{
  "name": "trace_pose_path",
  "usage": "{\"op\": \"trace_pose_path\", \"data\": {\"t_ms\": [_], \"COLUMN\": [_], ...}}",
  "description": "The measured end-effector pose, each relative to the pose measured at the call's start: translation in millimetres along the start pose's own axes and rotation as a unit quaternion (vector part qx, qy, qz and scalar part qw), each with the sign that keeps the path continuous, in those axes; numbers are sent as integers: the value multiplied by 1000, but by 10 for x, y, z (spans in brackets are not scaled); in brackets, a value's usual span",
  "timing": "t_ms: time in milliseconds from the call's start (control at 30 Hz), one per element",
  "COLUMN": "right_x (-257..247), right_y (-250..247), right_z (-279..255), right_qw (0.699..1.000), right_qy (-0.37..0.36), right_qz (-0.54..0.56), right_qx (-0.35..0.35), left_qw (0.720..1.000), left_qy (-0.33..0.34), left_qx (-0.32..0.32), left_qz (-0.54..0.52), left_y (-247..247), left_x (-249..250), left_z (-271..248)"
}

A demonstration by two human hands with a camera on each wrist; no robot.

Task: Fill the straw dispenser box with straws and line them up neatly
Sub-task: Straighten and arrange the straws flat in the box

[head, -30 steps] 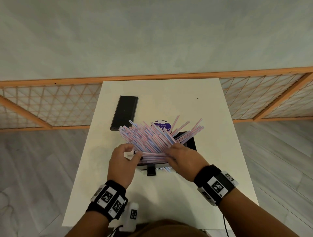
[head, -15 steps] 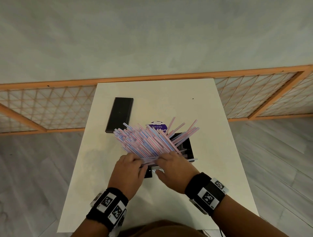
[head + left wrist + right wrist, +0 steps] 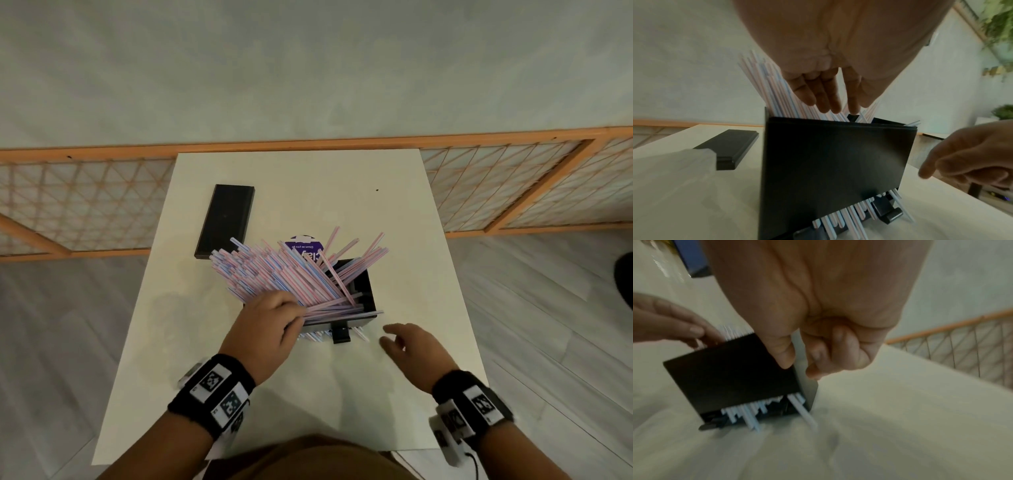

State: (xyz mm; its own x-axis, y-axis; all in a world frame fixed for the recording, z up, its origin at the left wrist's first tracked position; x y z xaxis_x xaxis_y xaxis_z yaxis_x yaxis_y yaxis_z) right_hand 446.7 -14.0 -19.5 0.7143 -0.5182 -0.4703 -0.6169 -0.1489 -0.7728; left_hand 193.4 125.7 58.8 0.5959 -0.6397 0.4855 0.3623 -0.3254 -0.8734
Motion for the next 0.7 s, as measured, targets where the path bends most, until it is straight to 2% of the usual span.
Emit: {"op": "trace_pose_path", "data": {"t_ms": [100, 233, 333, 500, 700], "right_x": [13, -55, -73, -227, -188], "right_y": [385, 624, 670, 608, 624], "right_z": [192, 366, 449, 482, 410], "right_qw": [997, 995, 994, 996, 994], "right_qy": [37, 73, 88, 72, 49], "right_qz": [-31, 50, 67, -55, -101], "right_qx": [-62, -45, -16, 15, 10], "left_qw": [997, 989, 986, 984, 982], "left_qy": [23, -11, -10, -14, -39], "left_qx": [-67, -134, -153, -163, -163], "left_qz": [39, 55, 68, 76, 82], "left_y": [148, 285, 283, 263, 283], "left_x": [64, 43, 90, 136, 79], "left_z": [87, 145, 158, 176, 179]}}
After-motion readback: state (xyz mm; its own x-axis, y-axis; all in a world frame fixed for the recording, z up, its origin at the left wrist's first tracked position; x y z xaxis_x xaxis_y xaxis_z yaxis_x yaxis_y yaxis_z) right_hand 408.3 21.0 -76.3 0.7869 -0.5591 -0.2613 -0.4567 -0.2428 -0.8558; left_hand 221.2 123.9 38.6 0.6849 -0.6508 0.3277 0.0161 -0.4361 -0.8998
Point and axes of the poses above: each hand's wrist, its own z-axis towards the middle knuckle, its own y-axis out of the palm, x = y × z, the point moved 6 cm from there along z, towards the middle knuckle, and after that the axes turned 1 degree about x, right-handed, at the moved point
